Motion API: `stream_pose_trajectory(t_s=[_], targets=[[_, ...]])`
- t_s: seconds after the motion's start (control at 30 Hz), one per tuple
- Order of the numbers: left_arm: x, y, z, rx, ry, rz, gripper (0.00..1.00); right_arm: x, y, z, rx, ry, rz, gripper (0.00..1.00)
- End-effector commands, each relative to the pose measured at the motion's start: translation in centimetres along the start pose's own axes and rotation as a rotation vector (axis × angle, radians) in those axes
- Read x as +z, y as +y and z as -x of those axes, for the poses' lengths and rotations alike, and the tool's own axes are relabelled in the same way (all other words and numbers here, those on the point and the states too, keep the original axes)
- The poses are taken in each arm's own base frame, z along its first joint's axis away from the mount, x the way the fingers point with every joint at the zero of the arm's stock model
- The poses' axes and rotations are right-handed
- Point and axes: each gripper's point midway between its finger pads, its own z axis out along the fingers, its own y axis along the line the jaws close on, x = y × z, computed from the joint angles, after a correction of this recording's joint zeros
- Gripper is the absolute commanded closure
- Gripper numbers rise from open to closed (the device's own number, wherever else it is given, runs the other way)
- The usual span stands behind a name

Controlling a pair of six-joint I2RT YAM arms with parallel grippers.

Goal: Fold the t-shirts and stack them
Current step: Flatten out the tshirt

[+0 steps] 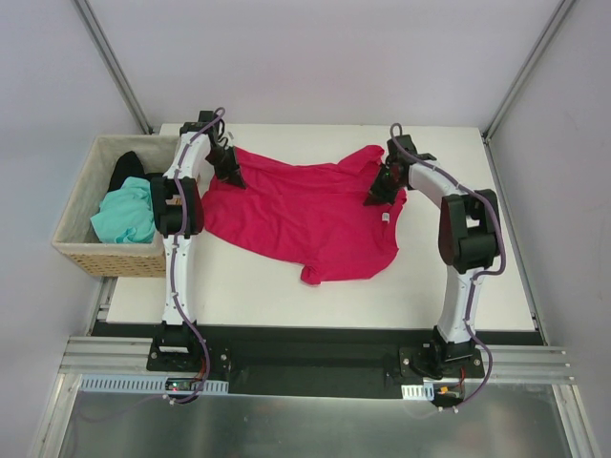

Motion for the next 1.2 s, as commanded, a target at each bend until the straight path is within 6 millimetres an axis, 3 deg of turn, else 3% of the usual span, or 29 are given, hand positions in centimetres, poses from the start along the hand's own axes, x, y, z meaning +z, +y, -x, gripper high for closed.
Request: stream_pose_trajectory(t_s=[0.0, 0.27, 0.47, 0.53, 0.63, 0.87, 0.97, 1.07, 1.17], targets=[[-1.4, -1.3, 0.8, -0.001, -0.030, -0.030, 0.97, -0.9, 0.4, 0.9, 0.062, -0.020, 0.049, 0.99], [-0.5, -2.0, 1.2, -0.007, -0.029, -0.090, 0.96, -1.9, -0.1, 1.0, 0.044, -0.033, 0.030, 0.99], [-1.4, -3.0, 1.6, 0.015, -0.053, -0.125, 0.96, -3.0, -0.7, 0.9, 0.045, -0.063, 0.005, 0.99], [-2.4, -3.7, 1.9, 0.031, -0.071, -0.144, 0.90, -3.0, -1.0, 0.8, 0.052, -0.068, -0.007, 0.99], [-4.0, -4.9, 1.9, 0.063, -0.092, -0.178, 0.90, -2.5, -1.0, 1.3, 0.055, -0.074, -0.011, 0.99], [-9.0, -7.8, 1.9, 0.188, -0.189, -0.230, 0.87, -1.4, 0.8, 4.3, 0.039, -0.107, 0.026, 0.99], [-12.5, -9.6, 1.5, 0.243, -0.260, -0.254, 0.87, -0.5, 0.8, 4.7, 0.043, -0.099, 0.037, 0.99], [-13.9, -10.2, 1.1, 0.264, -0.295, -0.254, 0.87, 0.2, 0.7, 4.7, 0.044, -0.087, 0.048, 0.99], [-16.6, -11.4, 0.3, 0.293, -0.348, -0.247, 0.87, 0.8, 0.7, 4.4, 0.045, -0.074, 0.062, 0.99]])
